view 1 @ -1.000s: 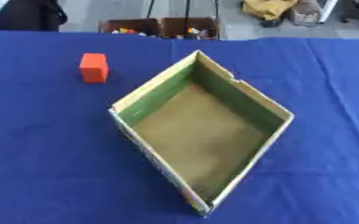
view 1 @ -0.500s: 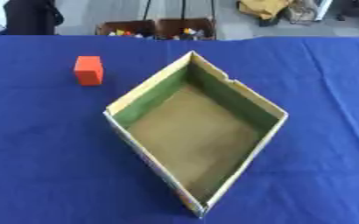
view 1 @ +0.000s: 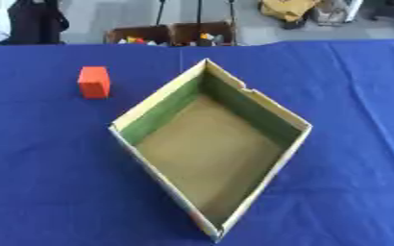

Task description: Pick up objects on the table and place them in the box.

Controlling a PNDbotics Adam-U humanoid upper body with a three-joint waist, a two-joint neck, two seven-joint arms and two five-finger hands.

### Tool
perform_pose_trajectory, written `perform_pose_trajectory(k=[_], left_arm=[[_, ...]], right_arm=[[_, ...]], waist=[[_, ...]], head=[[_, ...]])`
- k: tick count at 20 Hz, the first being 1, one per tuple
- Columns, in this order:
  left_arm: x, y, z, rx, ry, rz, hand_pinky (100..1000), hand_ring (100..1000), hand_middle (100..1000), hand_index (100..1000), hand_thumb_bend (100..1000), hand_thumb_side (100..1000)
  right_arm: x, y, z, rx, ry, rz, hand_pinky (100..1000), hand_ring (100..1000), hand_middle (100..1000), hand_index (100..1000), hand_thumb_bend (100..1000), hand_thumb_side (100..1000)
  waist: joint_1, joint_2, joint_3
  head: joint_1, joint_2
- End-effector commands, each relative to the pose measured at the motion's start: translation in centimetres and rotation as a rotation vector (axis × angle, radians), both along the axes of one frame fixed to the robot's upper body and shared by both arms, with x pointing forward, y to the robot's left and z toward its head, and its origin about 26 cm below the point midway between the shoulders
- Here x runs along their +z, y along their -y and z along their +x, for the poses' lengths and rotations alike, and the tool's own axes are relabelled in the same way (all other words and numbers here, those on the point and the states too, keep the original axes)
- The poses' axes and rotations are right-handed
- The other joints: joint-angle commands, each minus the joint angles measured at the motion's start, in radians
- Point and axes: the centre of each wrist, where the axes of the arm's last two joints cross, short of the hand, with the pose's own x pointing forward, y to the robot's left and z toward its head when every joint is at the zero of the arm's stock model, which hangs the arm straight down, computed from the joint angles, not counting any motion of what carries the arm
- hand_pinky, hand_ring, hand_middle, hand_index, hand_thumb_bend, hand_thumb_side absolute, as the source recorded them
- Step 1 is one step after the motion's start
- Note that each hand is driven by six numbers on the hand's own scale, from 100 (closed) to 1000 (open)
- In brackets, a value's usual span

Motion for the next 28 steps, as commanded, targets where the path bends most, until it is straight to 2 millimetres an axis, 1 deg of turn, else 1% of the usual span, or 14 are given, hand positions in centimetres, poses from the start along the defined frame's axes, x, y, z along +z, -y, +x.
perform_pose_trajectory(k=[1, 5, 9, 14, 15, 16, 18, 19, 21, 22, 23, 24, 26, 28], left_arm=[[1.9, -2.0, 0.6, 0.067, -0.055, 0.095, 660, 770, 831, 965, 221, 878], [2.7, -4.0, 2.0, 0.136, -0.118, 0.167, 672, 790, 852, 976, 224, 887], [2.7, -5.5, 3.4, 0.19, -0.197, 0.222, 676, 799, 863, 992, 250, 881], [2.3, -7.3, 5.0, 0.244, -0.296, 0.283, 700, 833, 887, 1000, 337, 857], [2.3, -7.6, 5.3, 0.25, -0.315, 0.292, 707, 840, 892, 1000, 337, 813], [2.2, -7.8, 5.7, 0.255, -0.338, 0.302, 729, 867, 933, 1000, 393, 824], [2.2, -8.1, 6.2, 0.263, -0.383, 0.337, 758, 893, 960, 1000, 429, 763], [2.1, -8.2, 6.5, 0.264, -0.405, 0.358, 759, 894, 960, 1000, 432, 759], [2.0, -8.0, 7.1, 0.255, -0.447, 0.397, 767, 904, 953, 1000, 449, 705], [1.9, -7.9, 7.3, 0.253, -0.47, 0.416, 774, 910, 954, 1000, 474, 682], [1.8, -7.9, 7.6, 0.254, -0.496, 0.435, 777, 912, 955, 1000, 484, 678], [1.7, -7.8, 7.9, 0.257, -0.523, 0.454, 791, 922, 956, 1000, 536, 660], [1.6, -7.8, 8.3, 0.268, -0.569, 0.49, 801, 930, 956, 1000, 586, 669], [1.4, -7.6, 8.7, 0.272, -0.596, 0.513, 805, 934, 961, 1000, 611, 669]], right_arm=[[1.0, 0.1, -0.4, 0.005, 0.021, -0.039, 733, 702, 794, 769, 100, 678], [1.1, 0.0, -0.4, 0.013, 0.017, -0.05, 734, 701, 794, 769, 100, 680], [1.1, -0.1, -0.4, 0.02, 0.01, -0.057, 735, 701, 794, 768, 100, 678], [1.1, -0.2, -0.4, 0.028, 0.006, -0.065, 735, 701, 795, 768, 100, 681], [1.1, -0.2, -0.4, 0.03, 0.006, -0.067, 735, 701, 795, 768, 100, 665], [1.2, -0.2, -0.4, 0.032, 0.006, -0.069, 735, 700, 795, 768, 100, 681], [1.2, -0.3, -0.3, 0.036, 0.004, -0.072, 735, 700, 795, 768, 100, 679], [1.2, -0.3, -0.3, 0.038, 0.004, -0.072, 735, 700, 796, 768, 100, 679], [1.2, -0.3, -0.3, 0.042, 0.003, -0.073, 736, 699, 796, 768, 100, 679], [1.2, -0.4, -0.3, 0.044, 0.003, -0.074, 736, 699, 796, 768, 100, 679], [1.3, -0.4, -0.3, 0.047, 0.004, -0.075, 736, 699, 796, 768, 100, 679], [1.3, -0.5, -0.3, 0.05, 0.005, -0.076, 736, 698, 796, 768, 100, 679], [1.4, -0.5, -0.3, 0.054, 0.006, -0.077, 736, 698, 796, 768, 100, 678], [1.4, -0.6, -0.2, 0.057, 0.007, -0.077, 737, 698, 797, 768, 100, 677]], waist=[[0.017, -0.025, -0.004], [0.023, -0.019, -0.015], [0.032, -0.014, -0.031], [0.04, -0.009, -0.051], [0.041, -0.009, -0.053], [0.042, -0.007, -0.056], [0.044, -0.004, -0.062], [0.045, -0.003, -0.064], [0.047, 0.001, -0.069], [0.048, 0.003, -0.072], [0.048, 0.004, -0.074], [0.049, 0.006, -0.077], [0.05, 0.009, -0.082], [0.051, 0.014, -0.087]], head=[[0.013, -0.012], [0.027, -0.016], [0.044, -0.035], [0.059, -0.044], [0.061, -0.044], [0.064, -0.045], [0.072, -0.047], [0.075, -0.048], [0.079, -0.049], [0.081, -0.05], [0.082, -0.05], [0.085, -0.05], [0.09, -0.051], [0.096, -0.053]])
